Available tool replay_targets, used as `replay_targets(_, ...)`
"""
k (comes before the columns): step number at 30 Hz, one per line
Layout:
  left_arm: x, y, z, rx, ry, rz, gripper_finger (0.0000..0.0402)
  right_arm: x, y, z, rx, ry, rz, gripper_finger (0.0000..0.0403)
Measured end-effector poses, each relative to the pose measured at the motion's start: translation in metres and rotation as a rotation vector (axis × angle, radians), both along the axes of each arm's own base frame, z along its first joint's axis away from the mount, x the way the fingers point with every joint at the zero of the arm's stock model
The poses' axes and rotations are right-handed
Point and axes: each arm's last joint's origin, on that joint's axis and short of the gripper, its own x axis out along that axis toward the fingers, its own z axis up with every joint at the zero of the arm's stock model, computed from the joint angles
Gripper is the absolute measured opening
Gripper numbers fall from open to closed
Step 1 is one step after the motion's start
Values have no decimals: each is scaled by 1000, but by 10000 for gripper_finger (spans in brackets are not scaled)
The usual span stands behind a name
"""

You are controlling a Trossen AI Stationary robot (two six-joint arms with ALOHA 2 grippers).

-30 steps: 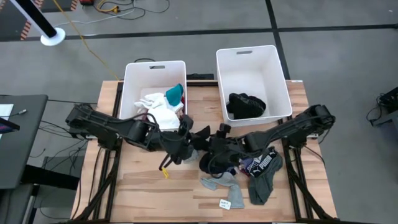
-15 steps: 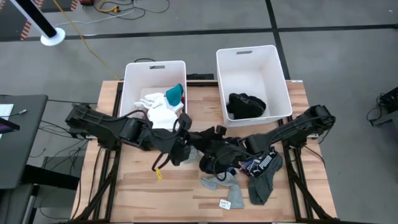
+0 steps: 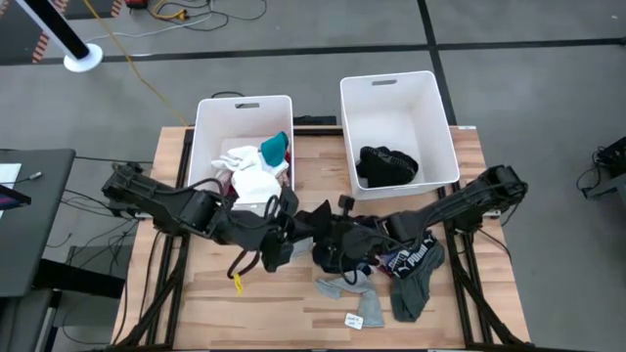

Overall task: Sort clothes
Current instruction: Put the black underwear into the right white bin

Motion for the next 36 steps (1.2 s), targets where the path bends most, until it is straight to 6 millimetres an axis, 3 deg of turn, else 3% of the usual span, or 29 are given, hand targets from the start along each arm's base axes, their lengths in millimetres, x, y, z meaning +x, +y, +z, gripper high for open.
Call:
replay_targets(3,0,0,0,-16,3,-1,3,-1,3,1,-23,1,21,10)
replay_targets(24,-14,8,-23,-38,232,136,15,-13,37,4,-32,10,178,1)
replay_targets(36,-19,10,-27,-81,280,180,23,-40,57,38,3,-85,314,0)
